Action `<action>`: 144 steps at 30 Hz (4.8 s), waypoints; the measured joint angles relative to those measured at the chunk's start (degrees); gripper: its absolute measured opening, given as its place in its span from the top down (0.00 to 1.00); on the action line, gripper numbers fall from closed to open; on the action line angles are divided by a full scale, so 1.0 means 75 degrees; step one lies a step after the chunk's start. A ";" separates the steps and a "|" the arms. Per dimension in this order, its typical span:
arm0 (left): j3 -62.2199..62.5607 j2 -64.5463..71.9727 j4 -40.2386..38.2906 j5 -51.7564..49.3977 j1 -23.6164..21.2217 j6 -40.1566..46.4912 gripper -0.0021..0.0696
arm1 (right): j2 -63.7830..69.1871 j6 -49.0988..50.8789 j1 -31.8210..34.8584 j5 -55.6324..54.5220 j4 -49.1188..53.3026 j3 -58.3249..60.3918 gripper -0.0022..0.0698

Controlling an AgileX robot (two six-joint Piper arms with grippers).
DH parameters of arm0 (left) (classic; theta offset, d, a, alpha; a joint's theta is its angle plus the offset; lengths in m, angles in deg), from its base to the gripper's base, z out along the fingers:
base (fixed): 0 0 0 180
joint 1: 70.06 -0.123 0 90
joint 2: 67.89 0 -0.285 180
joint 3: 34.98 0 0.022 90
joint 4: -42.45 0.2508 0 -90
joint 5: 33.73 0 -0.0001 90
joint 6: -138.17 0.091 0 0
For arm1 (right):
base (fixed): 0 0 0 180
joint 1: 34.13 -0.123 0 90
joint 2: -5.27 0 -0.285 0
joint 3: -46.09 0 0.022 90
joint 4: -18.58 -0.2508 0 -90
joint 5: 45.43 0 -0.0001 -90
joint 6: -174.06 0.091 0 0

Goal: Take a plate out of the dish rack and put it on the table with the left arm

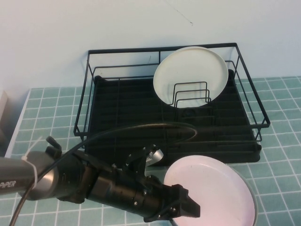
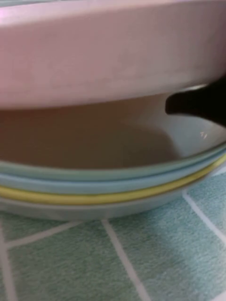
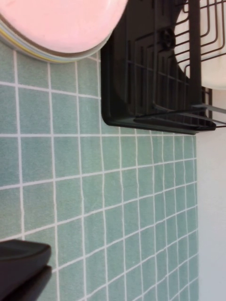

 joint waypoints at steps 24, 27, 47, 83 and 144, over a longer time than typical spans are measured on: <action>0.0000 -0.2463 0.5184 0.0648 0.0020 -0.2652 0.42 | 0.0000 0.0000 0.0000 0.0000 0.0000 0.0000 0.97; 0.0000 -0.3082 0.6292 0.0920 0.0020 -0.3362 0.59 | 0.0000 0.0000 0.0000 0.0000 0.0000 0.0000 0.97; -0.0018 -0.6929 0.9336 0.2110 0.0020 -0.4287 0.97 | 0.0000 0.0000 0.0000 0.0000 0.0000 0.0000 0.97; -0.6330 -1.3095 0.8766 0.4704 -0.4880 -0.3706 0.97 | 0.0000 0.0000 0.0000 0.0000 0.0000 0.0000 0.97; -0.6285 -1.3686 1.2198 0.2525 -0.4817 -0.7299 0.97 | 0.0000 0.0000 0.0000 0.0000 0.0000 0.0000 0.97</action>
